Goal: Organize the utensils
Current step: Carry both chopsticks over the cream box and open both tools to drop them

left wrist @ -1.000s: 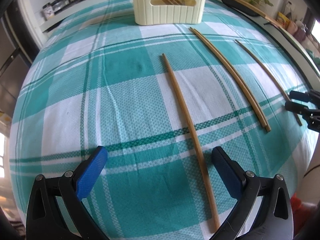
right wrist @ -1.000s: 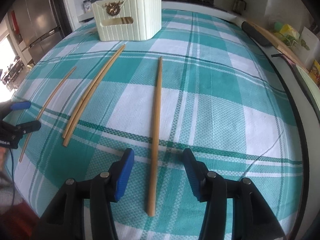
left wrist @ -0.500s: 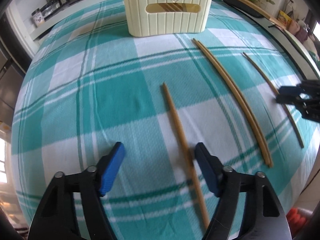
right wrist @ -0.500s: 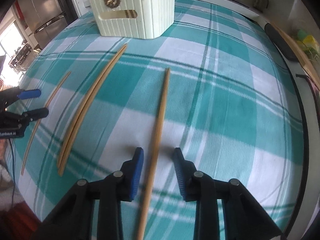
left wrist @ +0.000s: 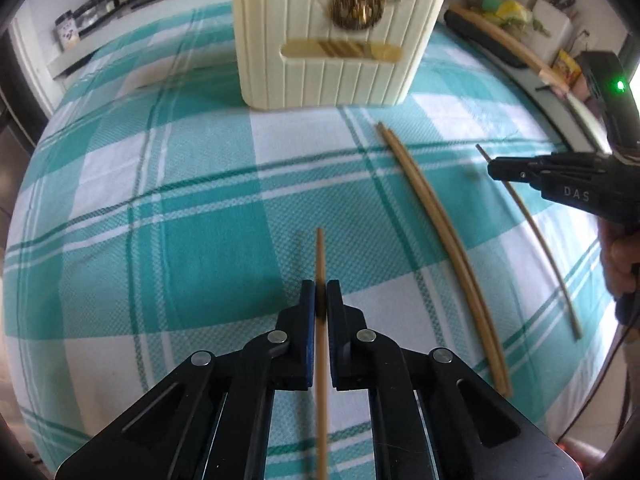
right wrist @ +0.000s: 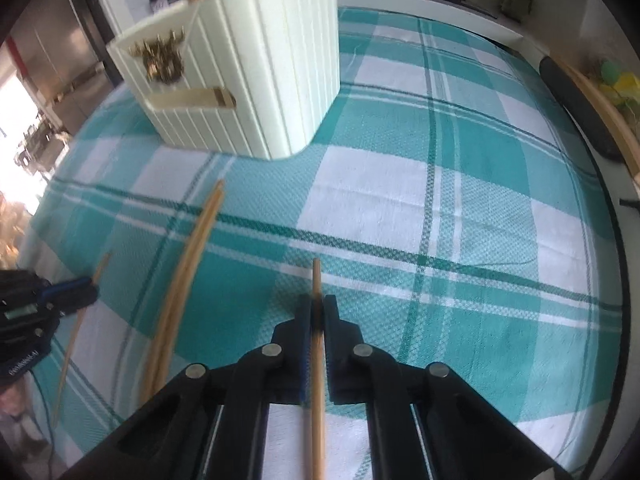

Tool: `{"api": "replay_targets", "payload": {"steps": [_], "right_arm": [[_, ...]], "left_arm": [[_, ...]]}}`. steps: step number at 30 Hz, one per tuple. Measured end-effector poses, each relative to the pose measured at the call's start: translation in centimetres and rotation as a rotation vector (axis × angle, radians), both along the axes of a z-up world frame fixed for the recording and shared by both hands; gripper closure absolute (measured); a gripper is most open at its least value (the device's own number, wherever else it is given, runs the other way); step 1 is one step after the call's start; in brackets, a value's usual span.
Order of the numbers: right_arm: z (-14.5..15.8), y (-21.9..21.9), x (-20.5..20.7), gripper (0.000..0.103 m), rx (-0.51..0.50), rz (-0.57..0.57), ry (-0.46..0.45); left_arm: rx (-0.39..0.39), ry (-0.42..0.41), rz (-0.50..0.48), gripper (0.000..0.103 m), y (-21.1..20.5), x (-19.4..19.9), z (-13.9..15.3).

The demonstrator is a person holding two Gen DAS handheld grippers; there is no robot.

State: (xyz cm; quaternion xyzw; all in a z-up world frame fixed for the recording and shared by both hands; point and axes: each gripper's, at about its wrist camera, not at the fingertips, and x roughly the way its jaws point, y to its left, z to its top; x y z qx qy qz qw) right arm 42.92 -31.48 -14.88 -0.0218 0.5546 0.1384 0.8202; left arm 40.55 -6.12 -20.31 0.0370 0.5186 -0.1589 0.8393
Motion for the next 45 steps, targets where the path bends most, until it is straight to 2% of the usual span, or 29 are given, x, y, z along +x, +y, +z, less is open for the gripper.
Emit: {"api": "replay_targets", "payload": {"steps": [5, 9, 14, 20, 24, 34, 41, 45], "right_arm": [[5.0, -0.9, -3.5, 0.097, 0.084, 0.011, -0.139], [10.6, -1.3, -7.4, 0.097, 0.126, 0.036, -0.266], [15.4, -1.5, -11.4, 0.097, 0.139, 0.068, -0.393], [19.9, -1.0, -13.8, 0.097, 0.168, 0.068, -0.528], [22.1, -0.3, -13.2, 0.097, 0.158, 0.071, -0.619], [26.9, 0.6, -8.2, 0.097, 0.155, 0.081, -0.676], [29.9, 1.2, -3.4, 0.097, 0.161, 0.070, -0.741], [31.1, 1.7, -0.9, 0.097, 0.196, 0.057, -0.817]], "left_arm": [[-0.109, -0.117, 0.025, 0.099, 2.4, -2.5, 5.0], [-0.199, -0.221, 0.023, 0.099, 4.2, -5.3, 9.7], [-0.259, -0.327, 0.013, 0.099, 5.6, -7.9, 14.3], [-0.307, -0.405, 0.038, 0.099, 6.4, -8.5, 17.6], [-0.325, -0.434, 0.046, 0.099, 6.8, -8.0, 19.2], [-0.319, -0.499, 0.026, 0.099, 6.8, -5.5, 24.2], [-0.310, -0.611, 0.046, 0.099, 5.4, -0.4, 29.0], [-0.286, -0.663, 0.093, 0.099, 4.5, 3.3, 29.9]]}}
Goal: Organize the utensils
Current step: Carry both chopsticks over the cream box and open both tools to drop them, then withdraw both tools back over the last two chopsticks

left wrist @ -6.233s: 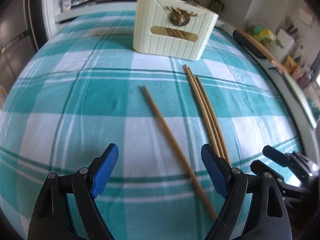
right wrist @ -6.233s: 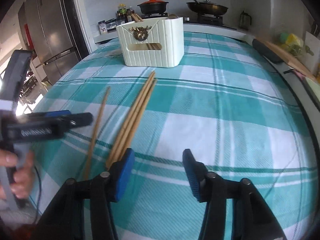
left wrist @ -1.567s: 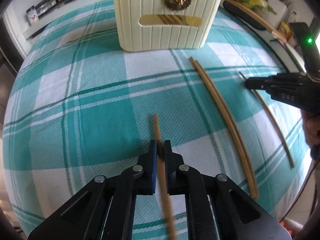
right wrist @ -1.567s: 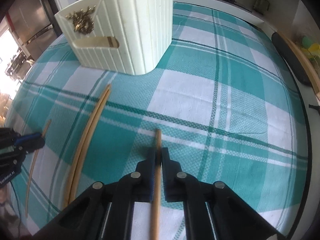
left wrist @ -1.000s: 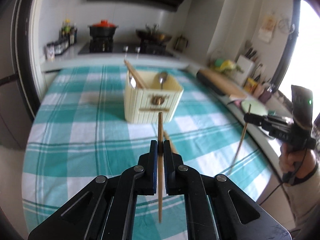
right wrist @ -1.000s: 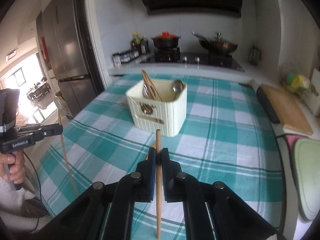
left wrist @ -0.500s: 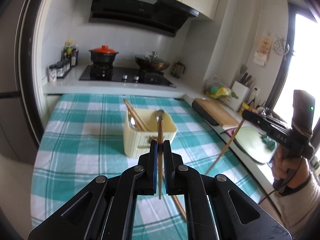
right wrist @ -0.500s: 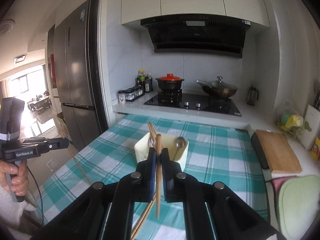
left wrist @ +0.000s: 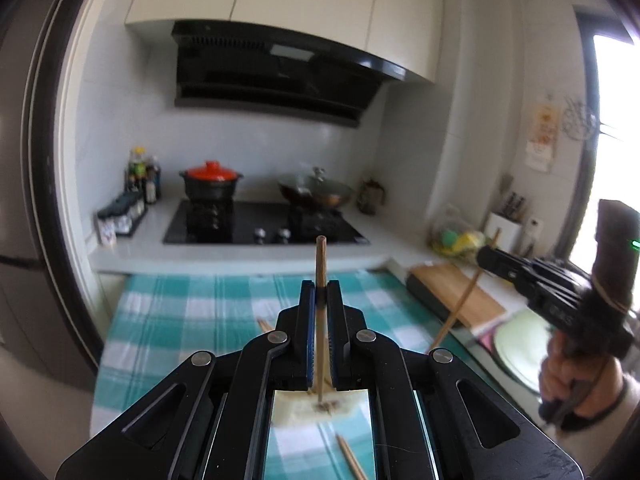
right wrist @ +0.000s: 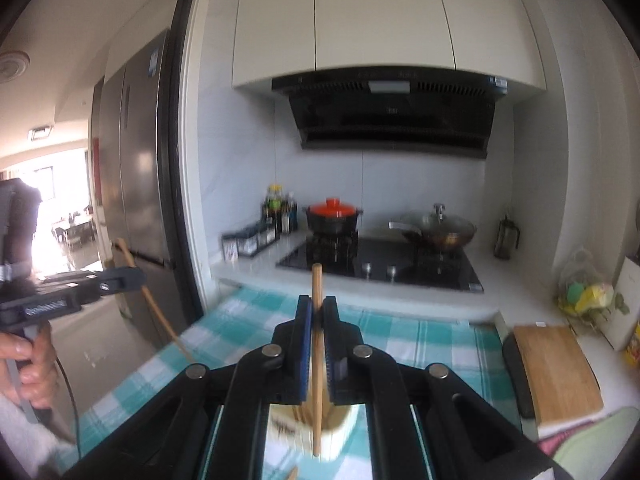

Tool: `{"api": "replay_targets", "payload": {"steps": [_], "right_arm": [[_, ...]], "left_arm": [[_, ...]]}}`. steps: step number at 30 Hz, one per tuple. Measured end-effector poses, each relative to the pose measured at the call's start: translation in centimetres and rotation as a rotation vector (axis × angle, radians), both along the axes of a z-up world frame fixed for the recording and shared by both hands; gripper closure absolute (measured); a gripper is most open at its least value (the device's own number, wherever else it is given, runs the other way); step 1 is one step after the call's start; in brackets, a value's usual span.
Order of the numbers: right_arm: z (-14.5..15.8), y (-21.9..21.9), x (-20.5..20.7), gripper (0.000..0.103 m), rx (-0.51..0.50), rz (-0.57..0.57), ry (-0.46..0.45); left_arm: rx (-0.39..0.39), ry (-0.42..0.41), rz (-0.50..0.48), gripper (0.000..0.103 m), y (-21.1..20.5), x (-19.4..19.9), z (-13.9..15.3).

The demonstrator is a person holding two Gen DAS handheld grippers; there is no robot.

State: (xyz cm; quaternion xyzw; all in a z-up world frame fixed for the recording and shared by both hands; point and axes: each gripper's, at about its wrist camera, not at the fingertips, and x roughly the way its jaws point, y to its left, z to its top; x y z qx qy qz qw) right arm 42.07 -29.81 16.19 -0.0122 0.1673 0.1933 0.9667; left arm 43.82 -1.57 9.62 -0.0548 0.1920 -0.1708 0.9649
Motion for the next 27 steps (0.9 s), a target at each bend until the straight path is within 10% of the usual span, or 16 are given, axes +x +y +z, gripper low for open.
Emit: {"api": "replay_targets", "payload": {"steps": [8, 19, 21, 23, 27], "right_arm": [[-4.6, 2.2, 5.8, 0.097, -0.007, 0.005, -0.025], [-13.8, 4.0, 14.5, 0.095, -0.002, 0.062, 0.364], [-14.0, 4.2, 14.9, 0.091, 0.023, 0.063, 0.377], [-13.3, 3.8, 14.7, 0.066, 0.060, 0.055, 0.370], [-9.9, 2.3, 11.9, 0.063, 0.103, 0.039, 0.288]], "left_arm": [[0.029, 0.081, 0.056, 0.099, -1.4, 7.6, -4.6], [0.081, 0.369, 0.027, 0.098, -3.3, 14.3, -12.6], [0.057, 0.394, 0.044, 0.091, -3.1, 14.7, -12.8], [0.021, 0.403, 0.048, 0.063, -2.4, 14.2, -12.4], [0.065, 0.366, 0.034, 0.055, -1.6, 11.3, -10.9]]}}
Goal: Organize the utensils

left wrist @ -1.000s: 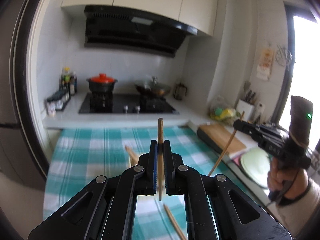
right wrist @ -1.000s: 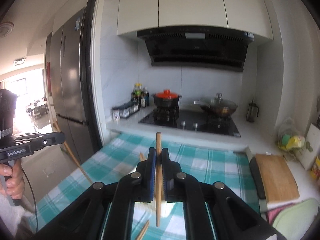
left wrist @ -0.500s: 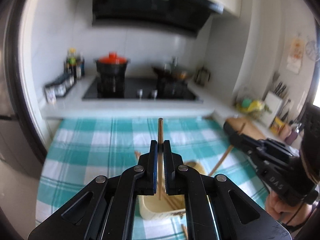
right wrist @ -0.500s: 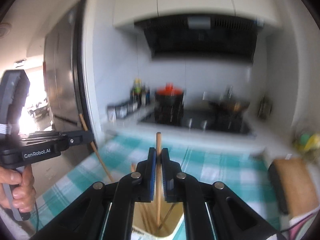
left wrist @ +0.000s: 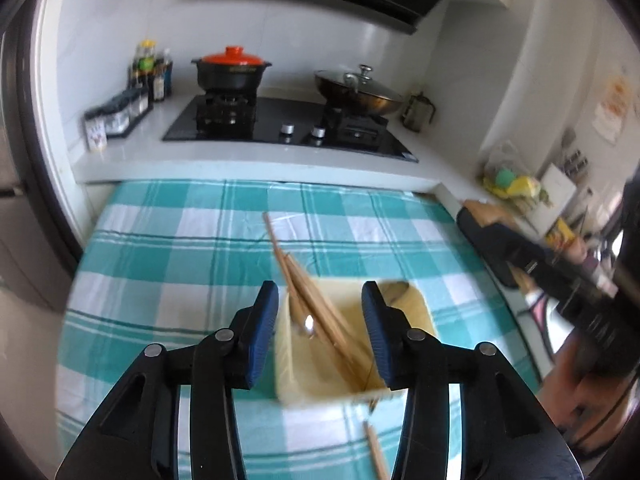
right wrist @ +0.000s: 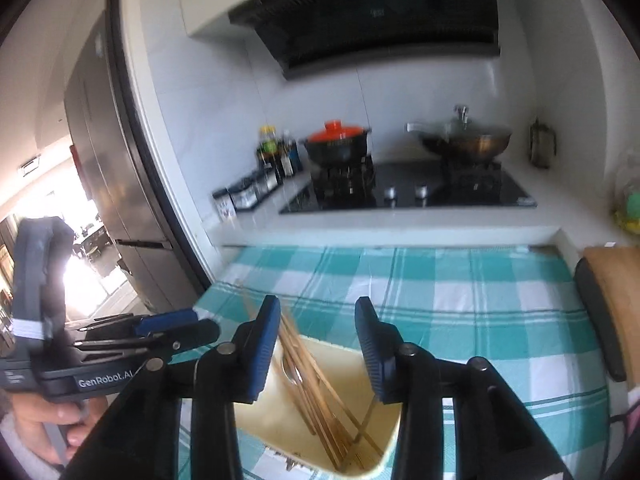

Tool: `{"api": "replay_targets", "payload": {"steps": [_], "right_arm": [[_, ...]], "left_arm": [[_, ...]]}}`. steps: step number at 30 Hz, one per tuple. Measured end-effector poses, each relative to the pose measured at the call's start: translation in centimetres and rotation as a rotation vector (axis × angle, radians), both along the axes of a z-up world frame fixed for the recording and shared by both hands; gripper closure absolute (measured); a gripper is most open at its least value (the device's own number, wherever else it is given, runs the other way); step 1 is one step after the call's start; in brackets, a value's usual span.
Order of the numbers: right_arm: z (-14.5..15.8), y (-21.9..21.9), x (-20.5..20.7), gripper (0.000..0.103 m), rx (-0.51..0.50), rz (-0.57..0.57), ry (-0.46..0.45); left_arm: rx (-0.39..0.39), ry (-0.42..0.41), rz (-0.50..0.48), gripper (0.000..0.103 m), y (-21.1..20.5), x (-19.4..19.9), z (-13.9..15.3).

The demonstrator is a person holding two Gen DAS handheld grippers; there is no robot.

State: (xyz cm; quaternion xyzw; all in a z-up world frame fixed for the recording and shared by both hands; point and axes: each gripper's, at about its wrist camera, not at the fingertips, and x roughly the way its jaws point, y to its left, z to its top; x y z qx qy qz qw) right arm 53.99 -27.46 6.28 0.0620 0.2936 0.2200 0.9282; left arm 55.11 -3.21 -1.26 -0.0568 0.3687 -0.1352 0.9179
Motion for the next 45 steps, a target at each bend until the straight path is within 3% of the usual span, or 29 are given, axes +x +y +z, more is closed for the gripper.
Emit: {"api": "replay_targets", "payload": {"steps": [2, 4, 8, 11, 13, 17, 20, 26, 30, 37, 45], "right_arm": [[1.4, -0.6, -2.0, 0.063, -0.035, 0.002, -0.028], [2.1, -1.1, -3.9, 0.062, -0.071, 0.012, -0.038], [0.5, -2.5, -8.8, 0.060, -0.182, 0.042, 0.006], [-3.9, -3.8, -13.6, 0.060, -0.263, 0.042, 0.061], [-8.8, -5.0, -17.5, 0.060, -0.277, 0.021, 0.115], [-17.0, -7.8, -23.6, 0.060, -0.208, -0.101, 0.275], [-19.6, -9.3, -26.2, 0.060, -0.160, -0.183, 0.324], [-18.8, -9.4, -28.2, 0.060, -0.188, -0.189, 0.271], [-17.9, -9.0, -28.2, 0.060, -0.164, -0.183, 0.220], [-18.7, -9.1, -28.0, 0.060, -0.138, -0.184, 0.229], [-18.7, -9.4, -28.5, 0.060, -0.145, -0.205, 0.222]], "left_arm": [[0.038, 0.002, -0.021, 0.042, 0.4, -2.5, 0.1], [0.073, 0.012, -0.047, 0.036, 0.6, -4.9, -0.4], [0.107, 0.053, -0.086, 0.027, 0.9, -10.5, -3.7], [0.087, 0.106, -0.086, 0.026, 0.6, -15.5, -8.6], [0.080, 0.136, -0.071, 0.026, 0.0, -17.8, -11.4], [0.015, 0.222, -0.067, 0.026, -2.6, -20.1, -16.0], [0.014, 0.215, -0.085, 0.026, -5.0, -19.9, -16.9], [0.104, 0.195, -0.081, 0.026, -8.3, -18.8, -18.4], [0.126, 0.225, -0.045, 0.026, -8.3, -18.3, -19.8], [0.182, 0.231, -0.050, 0.023, -8.8, -18.2, -20.8], [0.195, 0.241, -0.038, 0.018, -9.6, -17.7, -20.9]]}}
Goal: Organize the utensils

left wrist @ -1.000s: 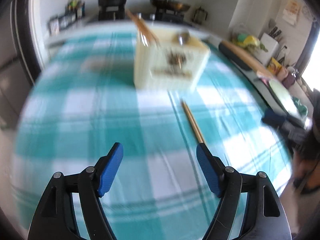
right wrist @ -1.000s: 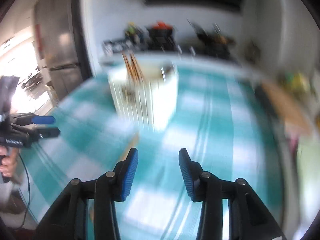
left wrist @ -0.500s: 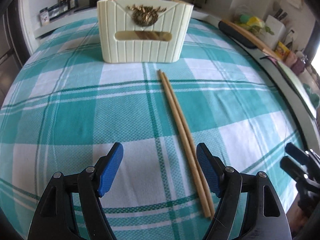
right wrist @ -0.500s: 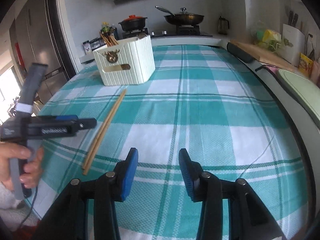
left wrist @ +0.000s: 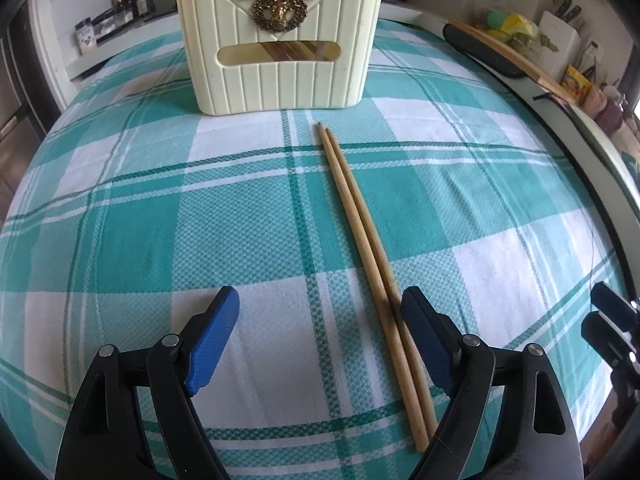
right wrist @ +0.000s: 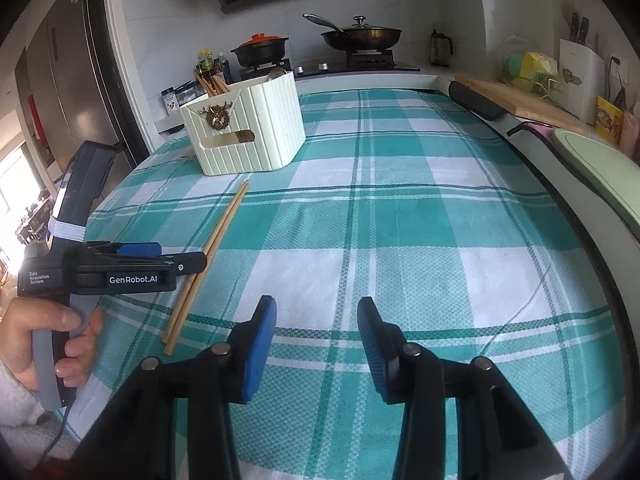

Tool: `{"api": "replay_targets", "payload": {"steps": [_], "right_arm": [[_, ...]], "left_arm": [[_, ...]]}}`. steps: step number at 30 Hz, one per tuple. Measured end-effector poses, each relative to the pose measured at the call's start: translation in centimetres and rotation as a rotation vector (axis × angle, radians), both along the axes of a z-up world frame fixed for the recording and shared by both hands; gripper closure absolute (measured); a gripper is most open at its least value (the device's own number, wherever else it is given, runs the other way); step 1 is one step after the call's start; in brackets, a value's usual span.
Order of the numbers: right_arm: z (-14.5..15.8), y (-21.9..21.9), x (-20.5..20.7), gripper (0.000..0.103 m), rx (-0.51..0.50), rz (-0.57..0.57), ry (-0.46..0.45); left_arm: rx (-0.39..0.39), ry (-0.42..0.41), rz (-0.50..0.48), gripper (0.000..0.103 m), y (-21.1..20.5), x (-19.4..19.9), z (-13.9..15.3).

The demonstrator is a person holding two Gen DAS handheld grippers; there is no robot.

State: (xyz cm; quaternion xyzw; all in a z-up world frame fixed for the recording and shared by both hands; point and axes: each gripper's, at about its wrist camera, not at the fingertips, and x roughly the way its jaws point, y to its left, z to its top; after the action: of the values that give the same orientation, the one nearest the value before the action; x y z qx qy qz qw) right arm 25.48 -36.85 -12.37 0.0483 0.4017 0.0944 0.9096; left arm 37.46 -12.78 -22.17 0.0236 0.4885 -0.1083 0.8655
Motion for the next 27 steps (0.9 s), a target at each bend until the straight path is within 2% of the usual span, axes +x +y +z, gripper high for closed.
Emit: {"api": "replay_targets", "payload": {"steps": [6, 13, 15, 16, 17, 18, 19, 23, 27], "right_arm": [[0.0, 0.6, -0.3, 0.060, -0.037, 0.014, -0.009], [0.0, 1.3, -0.3, 0.060, -0.046, 0.029, -0.011], [0.2, 1.7, -0.4, 0.060, -0.060, 0.038, -0.017], [0.3, 1.9, -0.5, 0.060, -0.067, 0.043, -0.020], [0.4, 2.1, -0.6, 0.060, -0.071, 0.049, -0.022], [0.4, 2.2, -0.6, 0.060, -0.072, 0.055, -0.021], [0.4, 2.4, -0.6, 0.060, -0.073, 0.064, -0.018], [0.1, 4.2, -0.1, 0.060, -0.062, 0.121, 0.008], [-0.5, 7.9, 1.7, 0.060, -0.059, 0.226, 0.064]], "left_arm": [[-0.009, 0.003, 0.012, 0.022, 0.7, -0.1, 0.0], [0.060, -0.015, 0.002, 0.021, 0.0, -0.3, -0.4], [0.049, -0.022, 0.010, 0.031, 0.2, -0.5, -0.2], [0.039, -0.026, 0.007, 0.048, 0.4, -0.6, 0.0], [0.028, -0.028, -0.005, 0.068, 0.5, -0.7, 0.2], [0.023, -0.027, -0.015, 0.079, 0.5, -0.7, 0.3], [0.024, -0.024, -0.022, 0.097, 0.6, -0.8, 0.4], [0.009, -0.017, -0.029, 0.098, 1.3, -1.0, 0.4], [0.006, -0.012, 0.029, 0.098, 3.1, -1.8, 0.6]]}}
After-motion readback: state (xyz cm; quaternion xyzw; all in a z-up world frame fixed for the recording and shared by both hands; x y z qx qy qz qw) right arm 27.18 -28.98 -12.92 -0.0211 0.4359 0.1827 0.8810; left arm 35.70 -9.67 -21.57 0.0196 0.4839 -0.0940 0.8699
